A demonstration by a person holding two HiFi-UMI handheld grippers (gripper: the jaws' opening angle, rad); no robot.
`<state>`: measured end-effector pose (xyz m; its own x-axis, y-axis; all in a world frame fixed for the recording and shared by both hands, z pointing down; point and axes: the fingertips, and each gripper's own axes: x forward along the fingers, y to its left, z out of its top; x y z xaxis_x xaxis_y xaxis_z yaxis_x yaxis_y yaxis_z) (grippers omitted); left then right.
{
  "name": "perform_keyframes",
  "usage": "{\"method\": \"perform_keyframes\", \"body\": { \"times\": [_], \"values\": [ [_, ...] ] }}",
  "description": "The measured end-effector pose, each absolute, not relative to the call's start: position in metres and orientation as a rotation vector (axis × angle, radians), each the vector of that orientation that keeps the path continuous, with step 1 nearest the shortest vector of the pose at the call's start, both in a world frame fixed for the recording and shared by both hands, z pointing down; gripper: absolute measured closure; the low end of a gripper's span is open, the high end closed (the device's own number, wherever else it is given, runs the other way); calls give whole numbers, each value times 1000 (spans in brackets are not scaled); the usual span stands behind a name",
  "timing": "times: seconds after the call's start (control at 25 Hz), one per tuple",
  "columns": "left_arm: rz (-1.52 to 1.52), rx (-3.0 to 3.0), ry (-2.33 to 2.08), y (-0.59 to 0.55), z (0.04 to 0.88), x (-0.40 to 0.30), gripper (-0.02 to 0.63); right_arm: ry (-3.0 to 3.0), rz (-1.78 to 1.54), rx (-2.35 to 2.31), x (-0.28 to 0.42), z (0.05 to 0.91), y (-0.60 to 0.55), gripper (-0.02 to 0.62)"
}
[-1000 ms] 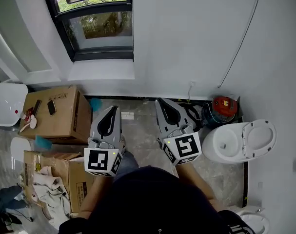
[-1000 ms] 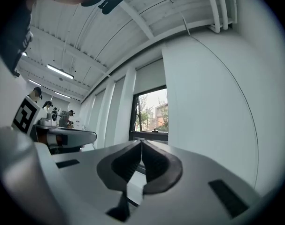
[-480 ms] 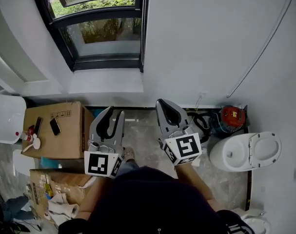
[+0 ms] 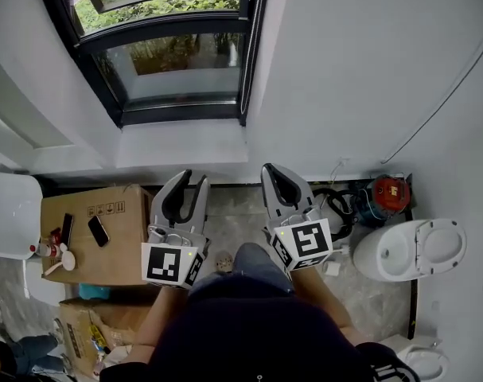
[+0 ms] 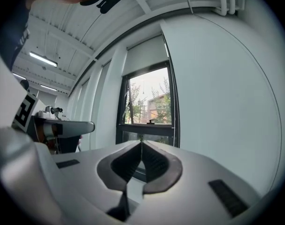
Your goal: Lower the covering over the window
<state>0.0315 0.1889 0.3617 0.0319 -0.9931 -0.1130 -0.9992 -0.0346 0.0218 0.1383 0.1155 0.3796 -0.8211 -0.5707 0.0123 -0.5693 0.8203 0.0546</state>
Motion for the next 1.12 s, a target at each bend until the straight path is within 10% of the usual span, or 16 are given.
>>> {"method": "perform_keyframes", "body": {
  "times": [1.12],
  "values": [
    [168, -2463, 1863, -115, 351, -60, 489, -2948, -253, 1055, 6, 352, -138, 583]
  ]
}}
